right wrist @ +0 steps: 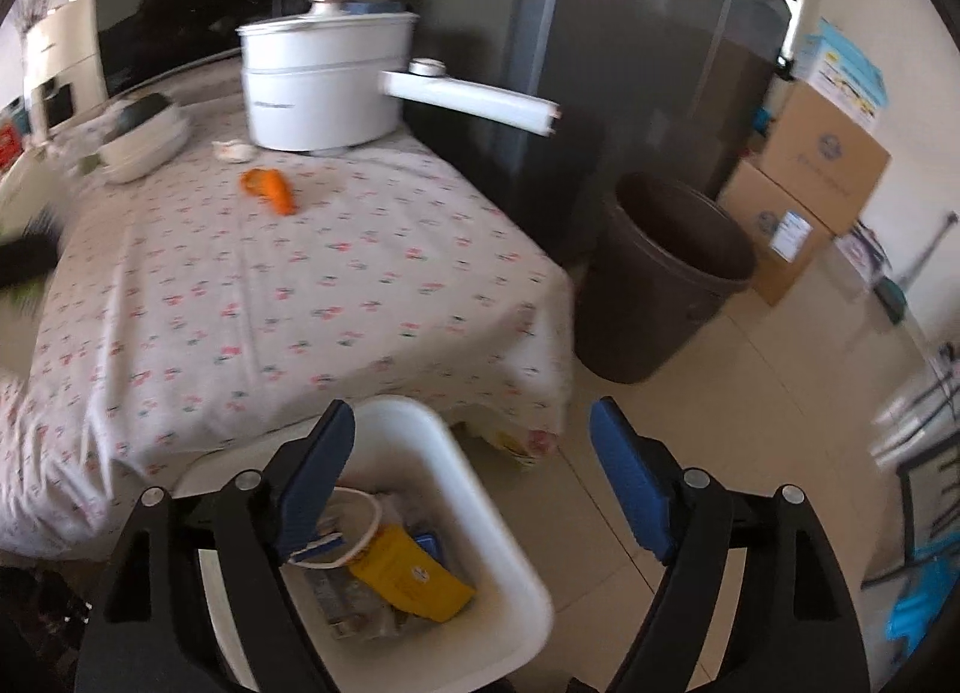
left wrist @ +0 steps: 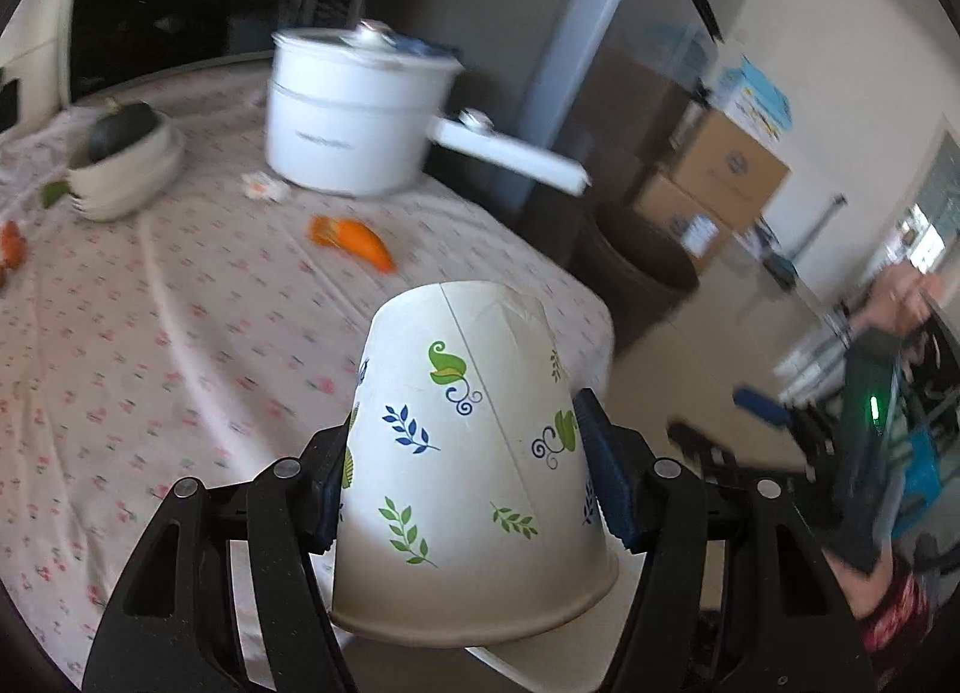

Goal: Collect trash
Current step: 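Drop the blue wrapper into the bin with the right tool while the left carries the cup, then lower the paper cup over the bin and open the left tool, then move the left tool to the crumpled white tissue and close on it, then grasp the orange peel with the right tool while the left tool holds the tissue, then carry the orange peel and tissue over the white bin with both tools, then open the right tool to drop the peel while the left tool drops the tissue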

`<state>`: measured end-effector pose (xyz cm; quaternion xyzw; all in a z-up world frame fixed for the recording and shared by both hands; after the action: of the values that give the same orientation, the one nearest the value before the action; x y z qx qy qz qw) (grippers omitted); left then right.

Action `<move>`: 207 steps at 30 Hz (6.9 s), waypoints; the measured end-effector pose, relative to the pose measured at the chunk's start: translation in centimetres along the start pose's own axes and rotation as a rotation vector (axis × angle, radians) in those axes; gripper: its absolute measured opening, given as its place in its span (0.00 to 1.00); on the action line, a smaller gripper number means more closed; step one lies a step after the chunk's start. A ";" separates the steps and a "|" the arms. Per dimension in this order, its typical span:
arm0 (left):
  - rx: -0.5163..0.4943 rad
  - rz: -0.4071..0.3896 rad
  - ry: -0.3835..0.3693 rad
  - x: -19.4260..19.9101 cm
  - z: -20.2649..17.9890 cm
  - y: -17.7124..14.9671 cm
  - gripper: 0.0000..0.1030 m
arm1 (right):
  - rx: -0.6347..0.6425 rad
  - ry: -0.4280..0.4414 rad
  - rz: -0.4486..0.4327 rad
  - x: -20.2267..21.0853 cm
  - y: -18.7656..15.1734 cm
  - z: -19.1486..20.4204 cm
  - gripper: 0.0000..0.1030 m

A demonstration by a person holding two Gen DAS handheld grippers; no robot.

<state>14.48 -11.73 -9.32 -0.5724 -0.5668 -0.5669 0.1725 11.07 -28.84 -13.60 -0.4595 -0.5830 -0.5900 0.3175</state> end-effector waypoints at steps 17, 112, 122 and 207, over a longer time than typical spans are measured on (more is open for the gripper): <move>-0.149 0.231 -0.074 -6.6 -5.4 -5.9 0.65 | -0.088 -0.018 0.018 -0.6 0.5 -3.4 0.77; 0.323 -0.065 0.300 4.6 19.8 -1.4 0.39 | 0.416 0.238 0.013 -16.9 21.5 24.0 0.70; 0.320 -0.067 0.337 4.9 20.5 -1.7 0.39 | 0.431 0.266 -0.015 -15.7 20.8 25.2 0.29; -0.089 -0.127 0.004 1.8 -7.1 -3.7 0.42 | 0.069 0.027 -0.069 3.7 -6.1 -1.7 0.77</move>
<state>7.62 -15.76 -7.32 -0.5411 -0.5759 -0.6025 0.1119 3.80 -29.15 -12.45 -0.4199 -0.6143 -0.5861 0.3205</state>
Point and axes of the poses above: each gripper's, at about its wrist camera, not at the fingertips, and x roughly against the way its jaws point, z to its left, y to its top, the point moved 10 cm from there along -x, roughly the way its jaws point, and after that the axes turned 14 degrees about z, right-handed, at the moved point
